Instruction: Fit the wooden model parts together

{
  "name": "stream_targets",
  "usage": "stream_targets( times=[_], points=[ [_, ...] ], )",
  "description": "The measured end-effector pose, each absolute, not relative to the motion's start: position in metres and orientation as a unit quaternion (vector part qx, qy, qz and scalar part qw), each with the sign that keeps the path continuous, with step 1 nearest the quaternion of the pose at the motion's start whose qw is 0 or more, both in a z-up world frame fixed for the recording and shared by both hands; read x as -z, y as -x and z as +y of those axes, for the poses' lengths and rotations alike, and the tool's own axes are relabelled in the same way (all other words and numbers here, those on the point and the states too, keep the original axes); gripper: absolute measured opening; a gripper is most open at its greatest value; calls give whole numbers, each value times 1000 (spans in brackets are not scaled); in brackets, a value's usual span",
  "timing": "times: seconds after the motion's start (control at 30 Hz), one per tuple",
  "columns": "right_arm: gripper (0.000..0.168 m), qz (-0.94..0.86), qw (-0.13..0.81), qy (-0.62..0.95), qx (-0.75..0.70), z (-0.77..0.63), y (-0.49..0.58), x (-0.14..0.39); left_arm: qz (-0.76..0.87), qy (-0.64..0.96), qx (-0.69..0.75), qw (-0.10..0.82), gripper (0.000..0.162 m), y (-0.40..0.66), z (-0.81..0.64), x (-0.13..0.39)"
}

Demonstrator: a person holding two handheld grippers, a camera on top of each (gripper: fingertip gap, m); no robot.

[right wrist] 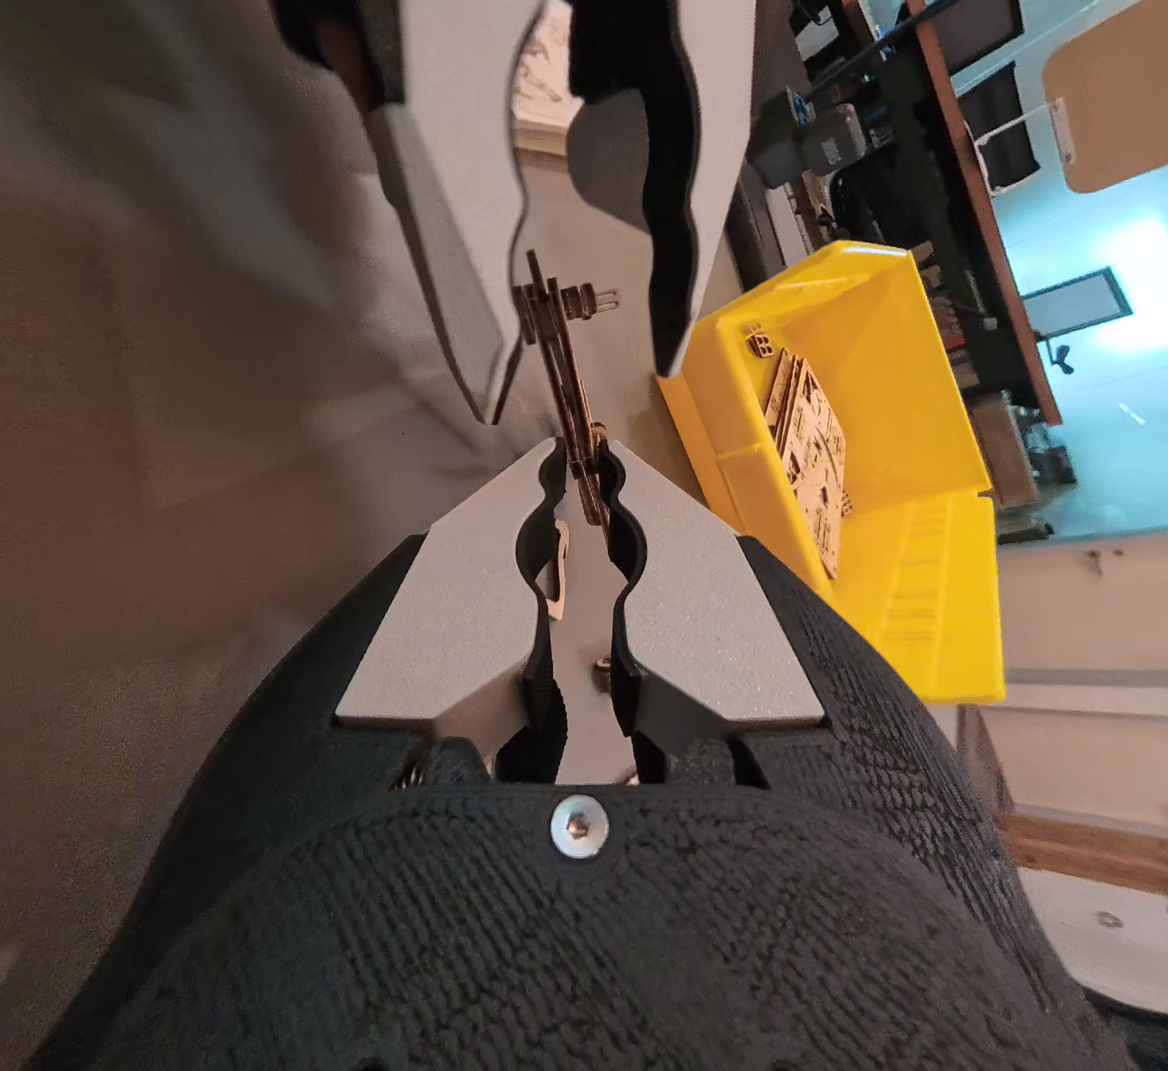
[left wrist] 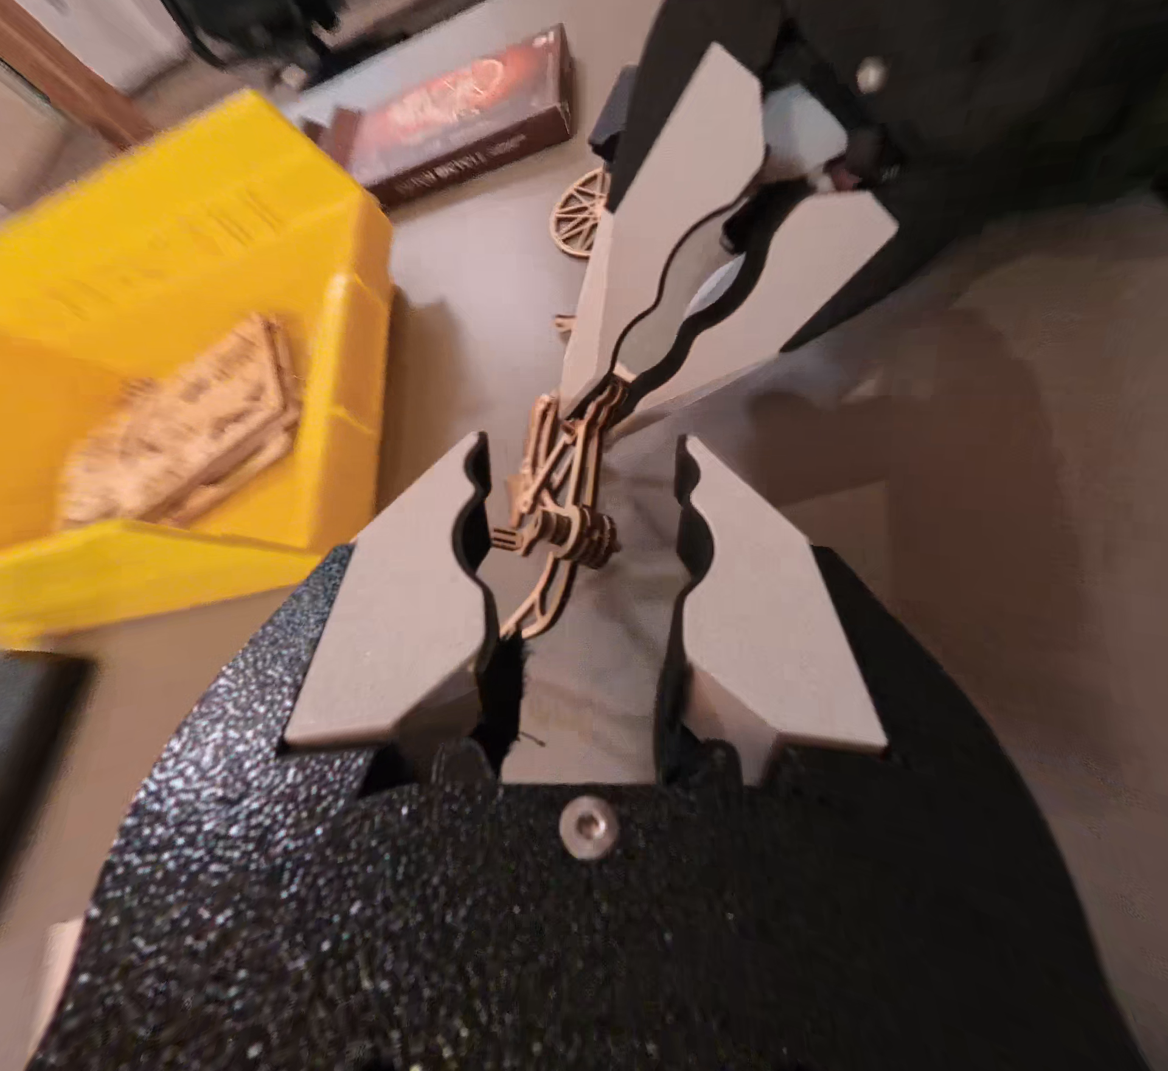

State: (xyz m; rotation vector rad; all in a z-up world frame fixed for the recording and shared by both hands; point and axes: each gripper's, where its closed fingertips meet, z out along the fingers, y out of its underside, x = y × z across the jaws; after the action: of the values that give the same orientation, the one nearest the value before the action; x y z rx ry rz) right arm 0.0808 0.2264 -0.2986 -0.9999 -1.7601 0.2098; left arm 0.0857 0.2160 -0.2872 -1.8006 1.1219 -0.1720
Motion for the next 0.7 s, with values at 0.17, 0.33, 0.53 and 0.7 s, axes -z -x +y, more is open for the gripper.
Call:
stream_targets(
  times=[0.17, 0.33, 0.53, 0.7],
  points=[
    [7, -722, 520, 438, -129, 226, -81, 295, 539, 670, -76, 505, 35, -88, 217, 293],
    [8, -718, 516, 443, -150, 224, -82, 294, 538, 667, -117, 503, 11, -81, 222, 297],
    [16, -702, 520, 453, -176, 229, -87, 288, 527, 664, -137, 511, 10, -77, 226, 295],
    [39, -663, 377, 585, -276, 239, -107, 316, 513, 666, -145, 522, 9, -68, 231, 293]
  ],
)
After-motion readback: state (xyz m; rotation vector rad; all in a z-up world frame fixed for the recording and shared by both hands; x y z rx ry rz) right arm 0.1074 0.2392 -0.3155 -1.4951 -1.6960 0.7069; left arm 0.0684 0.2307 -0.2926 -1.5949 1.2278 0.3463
